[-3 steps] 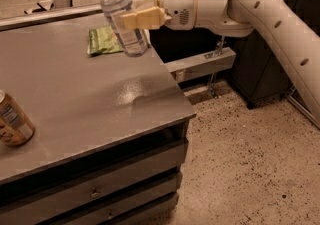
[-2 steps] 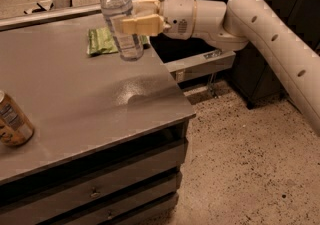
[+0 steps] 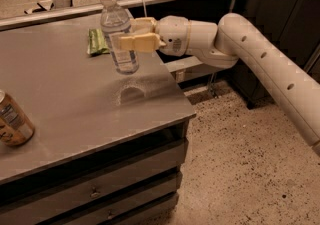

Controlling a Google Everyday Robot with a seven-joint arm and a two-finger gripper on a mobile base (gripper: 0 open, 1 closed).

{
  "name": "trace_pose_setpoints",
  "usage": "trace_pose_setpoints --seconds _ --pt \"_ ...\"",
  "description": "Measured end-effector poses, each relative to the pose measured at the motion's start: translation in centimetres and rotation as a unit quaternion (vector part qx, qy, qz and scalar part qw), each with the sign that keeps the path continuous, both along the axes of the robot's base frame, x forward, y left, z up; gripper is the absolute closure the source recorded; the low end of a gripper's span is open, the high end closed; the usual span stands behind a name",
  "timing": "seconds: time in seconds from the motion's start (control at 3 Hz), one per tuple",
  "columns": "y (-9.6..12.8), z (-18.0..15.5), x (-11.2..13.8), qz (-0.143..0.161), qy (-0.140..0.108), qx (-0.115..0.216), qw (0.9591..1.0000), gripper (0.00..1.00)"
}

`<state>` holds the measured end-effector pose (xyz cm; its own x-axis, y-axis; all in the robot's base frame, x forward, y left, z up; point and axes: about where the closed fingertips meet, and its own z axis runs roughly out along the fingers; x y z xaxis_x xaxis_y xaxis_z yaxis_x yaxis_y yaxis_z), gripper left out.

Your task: Place blue plastic bottle upright

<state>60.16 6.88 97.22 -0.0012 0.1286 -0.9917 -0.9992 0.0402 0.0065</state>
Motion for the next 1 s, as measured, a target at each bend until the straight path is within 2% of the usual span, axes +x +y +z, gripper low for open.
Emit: trace_pose_setpoints --seconds 1.0 --pt "0.7 -4.0 -0.8 0.011 0.021 0.004 0.9997 1.0"
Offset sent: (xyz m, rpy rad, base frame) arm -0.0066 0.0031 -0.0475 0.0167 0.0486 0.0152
